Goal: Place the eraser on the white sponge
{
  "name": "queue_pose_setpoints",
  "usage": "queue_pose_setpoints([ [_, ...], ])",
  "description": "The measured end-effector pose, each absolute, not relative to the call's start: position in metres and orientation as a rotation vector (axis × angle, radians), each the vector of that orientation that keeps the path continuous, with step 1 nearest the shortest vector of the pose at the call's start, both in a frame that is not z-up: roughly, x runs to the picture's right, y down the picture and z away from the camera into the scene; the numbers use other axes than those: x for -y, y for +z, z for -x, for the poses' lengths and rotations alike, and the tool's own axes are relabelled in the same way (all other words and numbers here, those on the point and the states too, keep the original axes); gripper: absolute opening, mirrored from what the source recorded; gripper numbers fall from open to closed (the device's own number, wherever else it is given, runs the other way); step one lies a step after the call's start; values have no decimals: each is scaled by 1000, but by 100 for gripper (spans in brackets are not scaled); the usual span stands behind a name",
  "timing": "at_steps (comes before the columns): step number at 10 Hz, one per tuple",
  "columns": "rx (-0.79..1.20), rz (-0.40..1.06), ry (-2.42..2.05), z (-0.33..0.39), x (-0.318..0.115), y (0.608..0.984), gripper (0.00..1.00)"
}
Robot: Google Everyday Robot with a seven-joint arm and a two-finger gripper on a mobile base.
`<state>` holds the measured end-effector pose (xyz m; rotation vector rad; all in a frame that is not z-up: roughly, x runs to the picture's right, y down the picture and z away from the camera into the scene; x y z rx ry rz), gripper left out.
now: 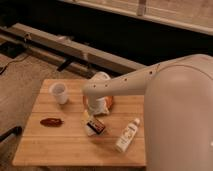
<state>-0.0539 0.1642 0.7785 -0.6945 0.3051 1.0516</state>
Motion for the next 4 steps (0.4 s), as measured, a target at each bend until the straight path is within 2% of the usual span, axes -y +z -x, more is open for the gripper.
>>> queue_pose_setpoints([
  [4, -305, 695, 1051, 54, -164, 778, 80],
])
